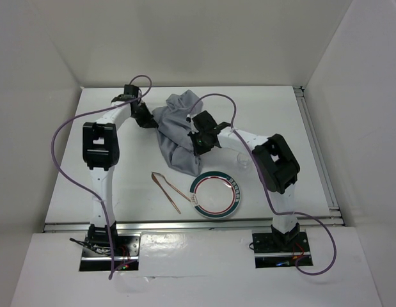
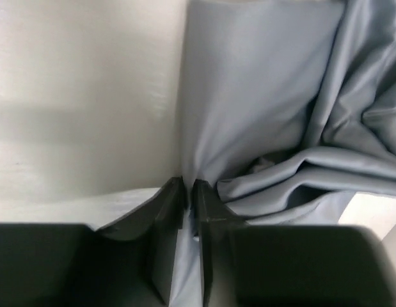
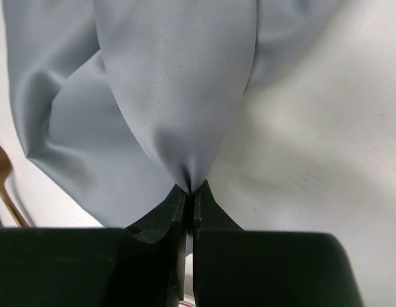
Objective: Set the dinner table for one person
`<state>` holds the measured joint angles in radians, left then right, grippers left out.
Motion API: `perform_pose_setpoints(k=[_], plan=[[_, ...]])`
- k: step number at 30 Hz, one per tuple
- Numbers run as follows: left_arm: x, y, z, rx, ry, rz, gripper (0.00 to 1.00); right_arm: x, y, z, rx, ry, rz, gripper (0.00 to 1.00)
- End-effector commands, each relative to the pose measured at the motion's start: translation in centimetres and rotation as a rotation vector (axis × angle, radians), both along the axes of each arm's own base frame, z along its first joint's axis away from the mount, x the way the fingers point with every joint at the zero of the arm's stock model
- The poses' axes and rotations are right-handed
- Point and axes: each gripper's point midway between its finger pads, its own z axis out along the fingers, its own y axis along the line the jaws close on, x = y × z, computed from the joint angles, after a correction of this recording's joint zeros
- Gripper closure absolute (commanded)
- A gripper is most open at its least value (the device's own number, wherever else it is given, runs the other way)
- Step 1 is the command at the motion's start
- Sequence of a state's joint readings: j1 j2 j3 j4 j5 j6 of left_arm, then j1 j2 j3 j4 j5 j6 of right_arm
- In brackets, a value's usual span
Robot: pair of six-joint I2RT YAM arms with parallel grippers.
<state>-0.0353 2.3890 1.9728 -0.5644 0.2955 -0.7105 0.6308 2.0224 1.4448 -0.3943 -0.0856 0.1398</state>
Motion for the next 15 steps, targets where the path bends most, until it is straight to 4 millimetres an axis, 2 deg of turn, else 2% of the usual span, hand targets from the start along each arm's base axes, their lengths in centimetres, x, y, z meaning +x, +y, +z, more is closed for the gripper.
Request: perform_pose_setpoints(k=[1,2,3,4,5,7,9,11,13,14,15], plan=[[0.7,-0.6,-0.8,-0.026,0.004,0.007,0.84,0.8,1.7,2.6,0.056,-0.043,0.033,1.00],[0.7,-0.6,-1.2,-0.026,0.013,0.007,0.92,0.6,1.7,3.2,0.064,-0.040,0.040,1.00],[0.9,-0.8,-0.8,-0.040,0.007,0.012,1.00,0.5,1.9,3.2,0.071,-0.035,0.046,1.00],[1.2,-1.0,-0.2,-0.051,-0.006,0.005,1.00,0.6,1.5,3.7,0.075,-0.039,0.049,1.00],[1.1,-1.0,-0.7,-0.051,0.003,0.006,1.00,0.5,1.6,4.4,0.091,-0.045,0.057,1.00],[1.6,-1.0,1.0,-0.053,-0.036,0.004,1.00,0.9,1.1,5.7,0.127,-0.044,0.054,1.00],[1.9,-0.6,4.4,-0.032,-0.101,0.018,1.00,1.4,0.5,7.4,0.171,-0.056,0.052,1.00],[2.4,0.0,7.3,-0.001,-0.171,0.031,1.00,3.2,-0.4,10.2,0.259,-0.090,0.048,1.00],[3.4,0.7,13.0,0.004,-0.283,0.048,1.00,4.8,-1.0,12.7,0.336,-0.110,0.048,1.00],[3.5,1.2,14.7,0.004,-0.305,0.058,1.00,7.4,-2.4,14.8,0.374,-0.155,0.009,1.00],[3.6,1.2,16.5,0.003,-0.336,0.058,1.00,8.6,-3.0,16.1,0.395,-0.172,0.002,1.00]])
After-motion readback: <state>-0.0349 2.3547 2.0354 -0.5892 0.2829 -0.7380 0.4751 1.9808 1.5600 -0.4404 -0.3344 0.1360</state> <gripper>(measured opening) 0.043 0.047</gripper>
